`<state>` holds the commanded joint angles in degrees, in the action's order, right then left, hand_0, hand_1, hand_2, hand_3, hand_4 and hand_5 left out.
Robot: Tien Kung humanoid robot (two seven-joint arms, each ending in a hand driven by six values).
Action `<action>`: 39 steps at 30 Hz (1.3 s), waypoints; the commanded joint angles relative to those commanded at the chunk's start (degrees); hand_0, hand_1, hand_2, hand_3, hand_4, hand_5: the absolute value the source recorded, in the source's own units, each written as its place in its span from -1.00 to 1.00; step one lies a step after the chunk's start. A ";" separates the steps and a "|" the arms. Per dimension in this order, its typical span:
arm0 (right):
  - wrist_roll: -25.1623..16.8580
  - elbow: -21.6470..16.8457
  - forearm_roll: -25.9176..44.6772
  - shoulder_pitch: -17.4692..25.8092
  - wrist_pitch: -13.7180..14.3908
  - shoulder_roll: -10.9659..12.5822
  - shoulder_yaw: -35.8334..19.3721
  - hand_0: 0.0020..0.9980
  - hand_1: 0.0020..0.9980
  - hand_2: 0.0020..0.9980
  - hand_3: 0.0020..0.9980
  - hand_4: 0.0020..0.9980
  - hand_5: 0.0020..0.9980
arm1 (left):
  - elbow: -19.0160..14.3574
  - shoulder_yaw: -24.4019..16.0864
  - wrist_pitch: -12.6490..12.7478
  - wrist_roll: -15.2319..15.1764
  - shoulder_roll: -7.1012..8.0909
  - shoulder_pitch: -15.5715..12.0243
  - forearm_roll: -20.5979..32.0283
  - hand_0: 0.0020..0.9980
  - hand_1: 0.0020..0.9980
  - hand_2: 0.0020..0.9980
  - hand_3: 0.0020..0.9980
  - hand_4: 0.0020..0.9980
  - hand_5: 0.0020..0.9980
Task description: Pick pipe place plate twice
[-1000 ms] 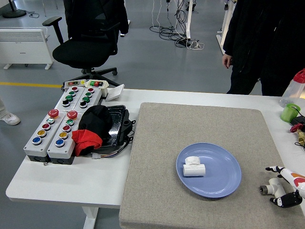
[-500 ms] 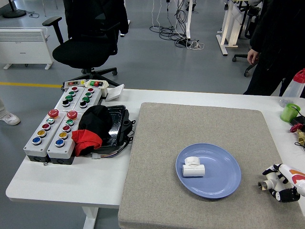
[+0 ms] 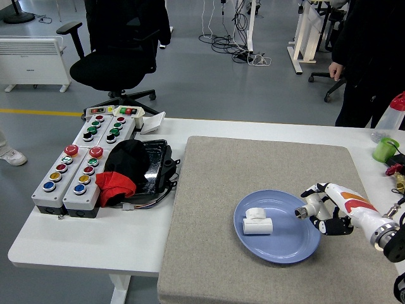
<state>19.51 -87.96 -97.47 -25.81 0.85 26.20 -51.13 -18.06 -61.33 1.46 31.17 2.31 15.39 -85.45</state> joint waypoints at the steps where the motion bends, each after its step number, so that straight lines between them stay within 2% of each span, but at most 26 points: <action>1: 0.28 0.74 0.09 -0.48 -0.16 -0.89 0.95 0.14 0.20 0.24 0.41 -0.03 -1.00 | -0.03 0.06 0.01 0.04 0.01 0.02 0.10 0.31 0.26 0.26 0.09 -0.22 1.00; 4: 2.55 3.03 0.46 -1.81 -1.00 -2.82 3.61 0.14 0.20 0.24 0.41 -0.03 -1.00 | -0.08 0.10 0.01 0.12 0.06 0.09 0.21 0.31 0.26 0.26 0.09 -0.22 1.00; 5: 3.81 3.71 0.23 -2.14 -1.57 -3.20 4.25 0.99 0.88 1.00 0.95 0.50 -0.55 | -0.10 0.10 -0.01 0.15 0.07 0.13 0.20 0.31 0.26 0.26 0.09 -0.22 1.00; 10: 3.41 5.95 -1.70 -2.85 -1.60 -4.05 5.95 0.99 0.88 1.00 0.95 0.50 -0.55 | -0.16 -0.03 -0.06 0.29 0.13 0.23 0.10 0.31 0.26 0.26 0.09 -0.22 1.00; 11: 3.28 5.97 -1.95 -2.84 -1.67 -4.06 5.97 1.00 0.96 1.00 1.00 0.59 -0.48 | -0.16 -0.03 -0.07 0.30 0.13 0.23 0.10 0.31 0.26 0.26 0.10 -0.22 1.00; 16: 2.69 5.51 -3.00 -2.74 -2.71 -3.96 5.62 1.00 0.96 1.00 1.00 0.59 -0.48 | -0.19 -0.01 -0.16 0.37 0.14 0.21 0.10 0.31 0.26 0.26 0.10 -0.22 1.00; 17: 2.66 5.32 -3.24 -2.68 -2.98 -3.90 5.45 1.00 0.97 1.00 1.00 0.65 -0.47 | -0.20 -0.02 -0.20 0.40 0.13 0.21 0.05 0.31 0.26 0.26 0.10 -0.22 1.00; 21: 2.11 4.11 -3.63 -1.99 -2.20 -3.53 4.13 1.00 0.97 1.00 1.00 0.65 -0.47 | -0.24 0.02 -0.23 0.48 0.07 0.13 0.10 0.31 0.26 0.26 0.10 -0.22 1.00; 24: 0.47 2.84 -3.08 -1.10 0.40 -3.16 1.53 1.00 0.96 1.00 1.00 0.65 -0.49 | -0.24 0.03 -0.19 0.47 0.03 0.06 0.16 0.31 0.26 0.26 0.10 -0.22 1.00; 27: -1.72 2.28 0.56 -0.29 4.97 -2.91 -1.80 1.00 0.96 1.00 1.00 0.65 -0.49 | -0.24 0.00 -0.20 0.46 0.04 -0.02 0.09 0.31 0.26 0.26 0.10 -0.22 1.00; 28: -3.38 2.63 2.72 0.21 7.03 -2.84 -3.61 1.00 0.96 1.00 1.00 0.65 -0.49 | -0.25 -0.05 -0.24 0.46 0.04 -0.06 -0.03 0.31 0.26 0.26 0.10 -0.22 1.00; 29: -5.24 3.32 4.74 0.91 8.99 -2.79 -5.51 0.96 0.87 1.00 0.99 0.46 -0.48 | -0.25 -0.09 -0.28 0.47 0.05 -0.11 -0.12 0.31 0.26 0.26 0.10 -0.22 1.00; 31: -9.14 4.38 9.53 1.94 12.86 -2.71 -9.28 0.96 0.87 1.00 0.99 0.46 -0.48 | -0.25 -0.10 -0.42 0.50 0.07 -0.18 -0.18 0.31 0.26 0.26 0.10 -0.22 1.00; 34: -14.09 5.79 16.56 3.53 16.20 -2.64 -13.81 0.96 0.87 1.00 0.99 0.46 -0.48 | -0.25 -0.13 -0.73 0.54 0.08 -0.28 -0.42 0.31 0.26 0.26 0.10 -0.22 1.00; 35: -15.53 6.30 19.16 4.20 17.06 -2.69 -15.46 0.80 0.72 0.90 0.85 0.25 -0.20 | -0.25 -0.17 -0.77 0.54 0.08 -0.33 -0.50 0.31 0.26 0.26 0.10 -0.22 1.00; 39: -16.50 8.03 28.85 6.31 20.16 -3.17 -20.94 0.80 0.72 0.90 0.85 0.25 -0.20 | -0.24 -0.55 -0.72 0.58 0.05 -0.53 -0.95 0.31 0.26 0.26 0.10 -0.22 1.00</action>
<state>3.02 -79.93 -68.63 -19.50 21.01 23.03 -72.07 -18.30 -61.88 0.74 31.74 2.36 14.87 -86.40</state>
